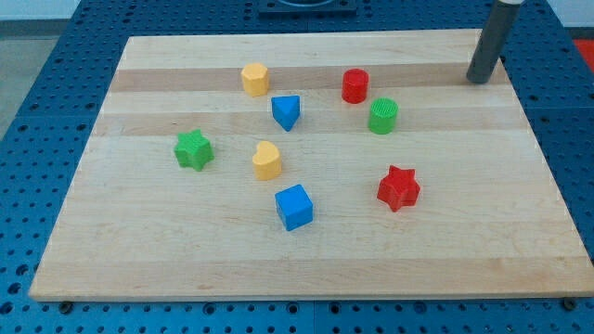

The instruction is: Move the arm slightly to the left

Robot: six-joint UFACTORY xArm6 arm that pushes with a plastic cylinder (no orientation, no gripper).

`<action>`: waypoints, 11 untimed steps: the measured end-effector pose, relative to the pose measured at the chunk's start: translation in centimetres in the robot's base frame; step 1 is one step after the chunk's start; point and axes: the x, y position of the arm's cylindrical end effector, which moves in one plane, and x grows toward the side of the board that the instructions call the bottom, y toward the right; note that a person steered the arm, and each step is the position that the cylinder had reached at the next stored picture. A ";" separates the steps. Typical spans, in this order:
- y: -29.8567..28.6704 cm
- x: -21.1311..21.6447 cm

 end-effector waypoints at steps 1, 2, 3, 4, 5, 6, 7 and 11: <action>-0.2 0.0; -0.3 0.0; -0.4 0.0; -0.9 0.0; -0.9 0.0; -0.9 0.0; -1.4 0.0; -1.8 0.0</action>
